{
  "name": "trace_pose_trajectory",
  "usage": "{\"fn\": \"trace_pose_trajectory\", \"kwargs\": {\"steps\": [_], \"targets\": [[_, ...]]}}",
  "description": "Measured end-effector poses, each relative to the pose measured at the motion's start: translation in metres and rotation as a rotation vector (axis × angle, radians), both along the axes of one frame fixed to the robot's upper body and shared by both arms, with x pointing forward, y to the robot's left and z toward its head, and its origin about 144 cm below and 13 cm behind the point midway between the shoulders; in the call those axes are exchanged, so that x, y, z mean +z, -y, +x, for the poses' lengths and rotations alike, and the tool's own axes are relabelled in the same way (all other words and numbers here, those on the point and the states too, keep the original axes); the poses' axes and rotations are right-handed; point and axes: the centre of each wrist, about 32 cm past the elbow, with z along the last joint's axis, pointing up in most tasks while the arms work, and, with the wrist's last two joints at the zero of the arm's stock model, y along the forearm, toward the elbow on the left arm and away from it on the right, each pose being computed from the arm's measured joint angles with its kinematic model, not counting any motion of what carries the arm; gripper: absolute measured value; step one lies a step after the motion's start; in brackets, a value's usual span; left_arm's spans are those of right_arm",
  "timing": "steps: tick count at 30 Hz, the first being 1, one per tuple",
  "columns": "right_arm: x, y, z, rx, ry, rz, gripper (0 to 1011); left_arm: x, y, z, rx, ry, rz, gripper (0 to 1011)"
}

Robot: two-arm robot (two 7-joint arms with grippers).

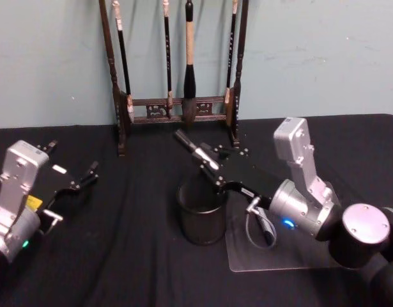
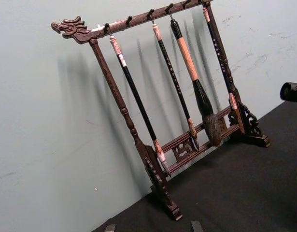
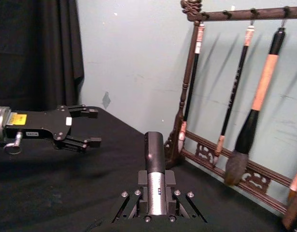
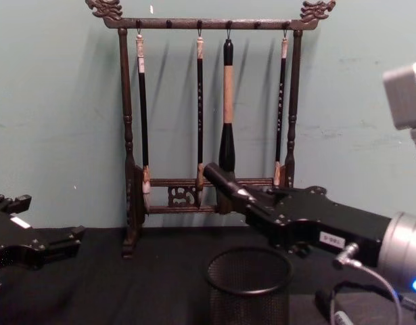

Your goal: Pick up the water-based marker from the table and place it into the pen holder.

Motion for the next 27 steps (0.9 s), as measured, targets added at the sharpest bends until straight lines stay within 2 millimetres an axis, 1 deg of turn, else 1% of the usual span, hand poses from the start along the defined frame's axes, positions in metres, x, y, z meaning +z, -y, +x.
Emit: {"fn": "trace_pose_trajectory", "kwargs": {"steps": [17,21,27], "targets": [[-0.004,-0.02,0.013,0.043,-0.008,0.001,204,0.0,0.0,0.0,0.0,0.0,0.0,1009],[-0.005,-0.024,0.015,0.05,-0.015,-0.001,204,0.0,0.0,0.0,0.0,0.0,0.0,1009],[-0.005,-0.023,0.015,0.049,-0.015,-0.001,203,0.0,0.0,0.0,0.0,0.0,0.0,1009]]}}
